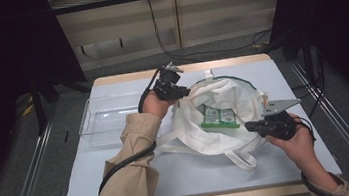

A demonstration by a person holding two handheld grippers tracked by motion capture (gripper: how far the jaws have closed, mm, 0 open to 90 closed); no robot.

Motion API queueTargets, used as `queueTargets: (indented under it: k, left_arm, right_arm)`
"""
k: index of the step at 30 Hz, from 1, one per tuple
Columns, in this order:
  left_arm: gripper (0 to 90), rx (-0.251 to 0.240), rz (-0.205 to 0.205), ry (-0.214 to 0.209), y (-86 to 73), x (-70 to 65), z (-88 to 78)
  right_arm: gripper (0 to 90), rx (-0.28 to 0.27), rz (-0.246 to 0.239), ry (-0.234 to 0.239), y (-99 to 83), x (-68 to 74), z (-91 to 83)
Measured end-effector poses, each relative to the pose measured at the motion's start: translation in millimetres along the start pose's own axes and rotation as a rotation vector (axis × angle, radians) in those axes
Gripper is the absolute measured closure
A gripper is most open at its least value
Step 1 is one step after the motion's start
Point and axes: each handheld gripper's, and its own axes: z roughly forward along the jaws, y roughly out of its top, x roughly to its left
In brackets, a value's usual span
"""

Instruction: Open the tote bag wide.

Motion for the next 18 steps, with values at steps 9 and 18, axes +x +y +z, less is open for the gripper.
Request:
queueTargets:
  k: [9, 18]
  left_arm:
    - [83.7, 0.028, 0.009, 0.026, -1.1, 3.0, 2.9]
    - [83.8, 0.017, -0.025, 0.029, -7.9, 8.4, 10.6]
  right_arm:
    - [87.7, 0.027, 0.016, 0.009, -14.7, 3.7, 7.1]
    - [87.6, 0.048, 0.012, 0.002, -24.7, 6.2, 11.7]
